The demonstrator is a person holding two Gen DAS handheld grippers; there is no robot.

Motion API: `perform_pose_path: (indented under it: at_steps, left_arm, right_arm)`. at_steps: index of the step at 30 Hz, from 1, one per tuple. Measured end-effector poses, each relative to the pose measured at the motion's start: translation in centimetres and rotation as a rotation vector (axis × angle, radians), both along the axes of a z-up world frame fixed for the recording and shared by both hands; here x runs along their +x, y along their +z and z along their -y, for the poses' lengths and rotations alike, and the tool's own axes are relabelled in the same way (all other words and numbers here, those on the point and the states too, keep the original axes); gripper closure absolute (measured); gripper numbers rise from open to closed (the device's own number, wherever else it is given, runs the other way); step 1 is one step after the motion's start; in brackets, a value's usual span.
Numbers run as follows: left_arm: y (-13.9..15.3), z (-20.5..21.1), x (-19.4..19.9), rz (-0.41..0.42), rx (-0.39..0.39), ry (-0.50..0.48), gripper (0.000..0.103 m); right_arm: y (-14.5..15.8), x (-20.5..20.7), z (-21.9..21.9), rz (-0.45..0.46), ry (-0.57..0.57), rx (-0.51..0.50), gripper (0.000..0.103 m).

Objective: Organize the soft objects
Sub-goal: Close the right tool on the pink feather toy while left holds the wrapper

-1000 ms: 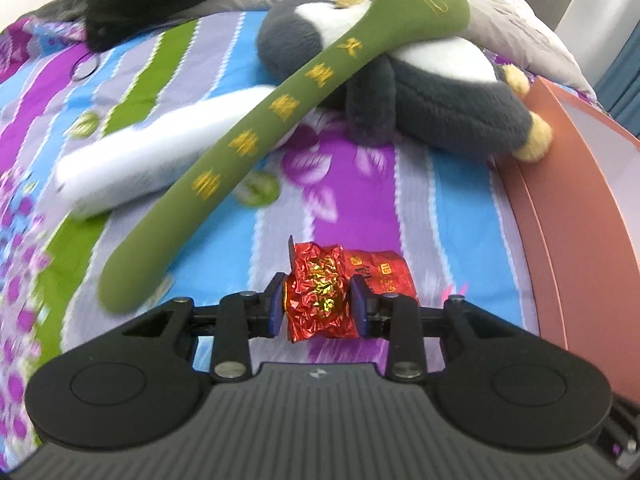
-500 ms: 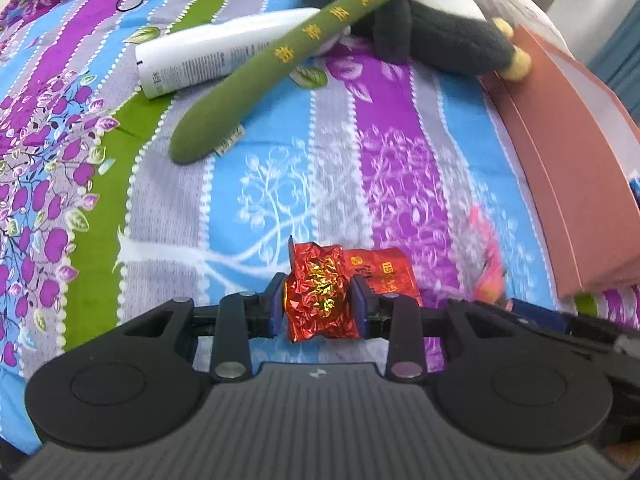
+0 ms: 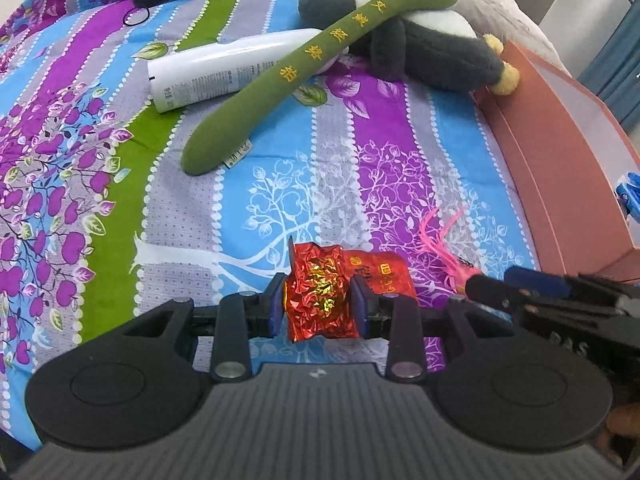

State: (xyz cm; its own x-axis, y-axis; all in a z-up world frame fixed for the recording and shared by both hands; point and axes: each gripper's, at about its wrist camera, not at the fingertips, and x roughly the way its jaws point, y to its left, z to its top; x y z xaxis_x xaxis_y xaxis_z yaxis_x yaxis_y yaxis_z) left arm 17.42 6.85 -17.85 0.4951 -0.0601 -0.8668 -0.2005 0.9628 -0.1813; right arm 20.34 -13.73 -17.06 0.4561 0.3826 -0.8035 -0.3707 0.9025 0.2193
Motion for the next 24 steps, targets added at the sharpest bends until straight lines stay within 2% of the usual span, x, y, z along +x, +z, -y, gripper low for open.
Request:
perform_pose_path:
  at_steps: [6,10,13,19,24]
  left_arm:
    - [0.4,-0.2,-0.3,0.009,0.003,-0.002,0.064]
    - [0.6,-0.1,-0.2,0.007,0.014,-0.009,0.064]
    - [0.7,0.1,-0.1,0.002,0.028,-0.021,0.064]
    - [0.6,0.2,0.3,-0.009,0.029,-0.032,0.064]
    - [1.7,0.4,0.7,0.01,0.022,-0.044,0.064]
  right_arm:
    - [-1.2,1.3,-1.2,-0.016,0.033,-0.047,0.053]
    - [-2.3,1.5,-1.4,-0.046,0.02,-0.066,0.059]
    - [-2.4,1.2,-1.6,-0.038,0.022,-0.074,0.067]
    - [-1.3,0.4,-1.6,-0.01,0.02,-0.073,0.068]
    - [1.1,-0.1,-0.7,0.03,-0.014,-0.051,0.068]
